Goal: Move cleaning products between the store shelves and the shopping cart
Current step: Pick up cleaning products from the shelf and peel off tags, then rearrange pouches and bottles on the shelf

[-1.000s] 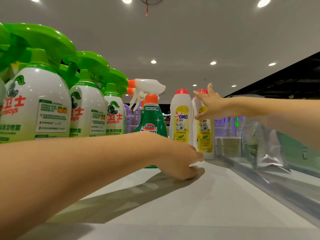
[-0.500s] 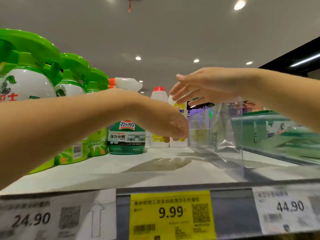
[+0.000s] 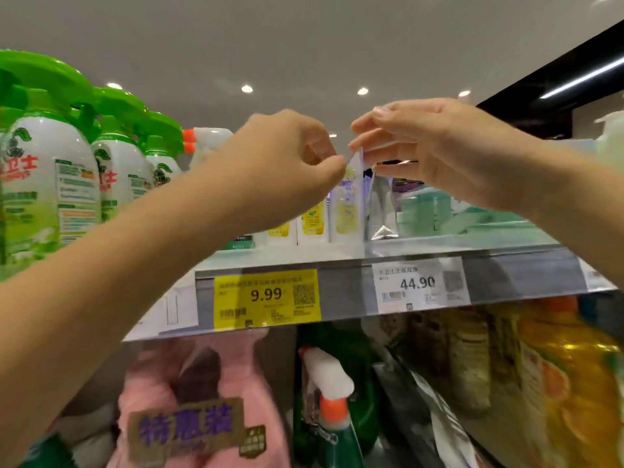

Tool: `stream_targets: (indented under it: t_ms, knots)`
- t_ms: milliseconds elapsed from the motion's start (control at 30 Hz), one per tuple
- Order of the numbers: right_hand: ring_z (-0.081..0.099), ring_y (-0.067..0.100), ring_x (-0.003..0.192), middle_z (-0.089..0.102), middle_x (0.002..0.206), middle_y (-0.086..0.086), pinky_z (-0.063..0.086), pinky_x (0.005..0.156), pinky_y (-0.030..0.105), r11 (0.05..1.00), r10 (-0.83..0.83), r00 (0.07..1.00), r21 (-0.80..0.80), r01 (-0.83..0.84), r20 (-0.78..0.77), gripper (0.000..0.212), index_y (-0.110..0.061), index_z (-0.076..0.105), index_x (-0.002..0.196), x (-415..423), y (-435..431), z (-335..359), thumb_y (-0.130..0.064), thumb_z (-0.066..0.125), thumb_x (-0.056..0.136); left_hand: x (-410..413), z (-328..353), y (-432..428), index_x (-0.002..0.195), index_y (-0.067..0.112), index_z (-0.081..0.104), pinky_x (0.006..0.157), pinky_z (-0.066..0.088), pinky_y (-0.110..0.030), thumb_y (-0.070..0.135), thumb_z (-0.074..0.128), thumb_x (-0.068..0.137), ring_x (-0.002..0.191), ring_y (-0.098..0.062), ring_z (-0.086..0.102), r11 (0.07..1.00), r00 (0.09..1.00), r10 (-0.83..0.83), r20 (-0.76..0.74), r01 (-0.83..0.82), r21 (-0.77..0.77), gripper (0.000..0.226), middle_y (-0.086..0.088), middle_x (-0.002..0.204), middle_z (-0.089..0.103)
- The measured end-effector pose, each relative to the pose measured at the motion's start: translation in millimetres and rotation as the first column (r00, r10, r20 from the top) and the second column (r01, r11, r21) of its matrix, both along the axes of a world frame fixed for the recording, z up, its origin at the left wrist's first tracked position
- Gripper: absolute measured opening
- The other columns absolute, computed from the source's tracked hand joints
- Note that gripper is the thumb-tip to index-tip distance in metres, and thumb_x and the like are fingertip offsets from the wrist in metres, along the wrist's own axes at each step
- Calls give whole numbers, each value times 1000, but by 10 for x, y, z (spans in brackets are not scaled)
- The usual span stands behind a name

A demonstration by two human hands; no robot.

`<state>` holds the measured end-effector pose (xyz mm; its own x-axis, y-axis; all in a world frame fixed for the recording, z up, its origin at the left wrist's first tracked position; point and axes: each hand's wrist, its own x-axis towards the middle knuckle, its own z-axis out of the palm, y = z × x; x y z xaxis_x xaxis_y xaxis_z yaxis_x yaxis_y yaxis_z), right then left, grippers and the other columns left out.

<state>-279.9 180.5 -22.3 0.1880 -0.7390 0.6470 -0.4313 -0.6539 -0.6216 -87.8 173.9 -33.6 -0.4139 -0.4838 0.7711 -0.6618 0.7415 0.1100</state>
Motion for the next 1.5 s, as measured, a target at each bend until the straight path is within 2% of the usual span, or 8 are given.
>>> stream_targets:
  t_ms: [167, 367, 600, 900, 1033, 1267, 1433, 1500]
  knots:
    - [64, 4, 108, 67, 115, -8, 47, 102, 30, 995, -90, 996, -39, 90, -8, 36, -25, 60, 121, -57, 265, -307, -43, 54, 90, -36, -296, 287, 101, 24, 67, 64, 50, -19, 35, 57, 90, 81, -1, 63, 993, 972, -120, -203, 114, -38, 19, 11, 91, 67]
    - [60, -11, 101, 67, 109, -21, 46, 78, 2, 987, -147, 979, -85, 136, -142, 23, -30, 63, 116, -126, 492, -557, -31, 56, 94, -176, -554, 471, 92, 27, 62, 65, 46, -6, 26, 59, 89, 80, 4, 59, 958, 927, -271, -260, 286, 20, 5, 14, 85, 63]
    - [60, -6, 103, 65, 112, -12, 49, 88, 12, 972, -223, 964, -104, 210, -143, 22, -24, 62, 117, -302, 689, -702, -23, 58, 96, -390, -723, 588, 112, 23, 62, 83, 48, -9, 22, 56, 94, 96, 0, 59, 962, 952, -246, -179, 263, 73, 19, 11, 105, 62]
    - [60, 6, 108, 64, 115, -7, 49, 96, 27, 971, -231, 955, -105, 214, -188, 28, -20, 57, 123, -767, 675, -402, -23, 58, 95, -1059, -413, 414, 133, 14, 50, 94, 45, -29, 21, 50, 97, 115, -16, 52, 988, 985, 10, -172, 16, 151, 36, -2, 130, 55]
    - [60, 14, 108, 63, 116, 0, 50, 97, 32, 980, -183, 956, -117, 159, -231, 35, -17, 54, 127, -885, 433, -139, -21, 63, 93, -1374, -74, 215, 123, 5, 55, 82, 41, -30, 16, 46, 97, 99, -22, 51, 965, 971, 183, -151, -149, 216, 30, -8, 112, 57]
    - [58, 6, 81, 62, 110, 1, 41, 58, 8, 984, -62, 957, -177, 12, -282, 42, -11, 52, 132, -1125, 140, 229, -16, 64, 92, -1761, 145, -197, 133, 6, 49, 84, 43, -34, 22, 46, 98, 105, -28, 53, 853, 885, 450, 123, -466, 235, 39, -15, 117, 56]
    - [63, 17, 91, 62, 119, 21, 53, 95, 41, 981, -29, 940, -192, -38, -339, 41, 1, 53, 131, -1159, 57, 325, -11, 61, 92, -1918, 176, -349, 140, 6, 41, 92, 39, -32, 28, 40, 102, 120, -30, 49, 731, 756, 538, 372, -638, 240, 44, -17, 133, 52]
    - [63, 15, 93, 63, 114, 19, 53, 96, 43, 977, 12, 950, -198, -77, -313, 45, 6, 50, 132, -1175, 67, 409, -9, 61, 92, -1946, 223, -412, 138, 7, 44, 85, 41, -30, 27, 40, 102, 115, -30, 53, 728, 759, 523, 387, -634, 260, 41, -16, 131, 54]
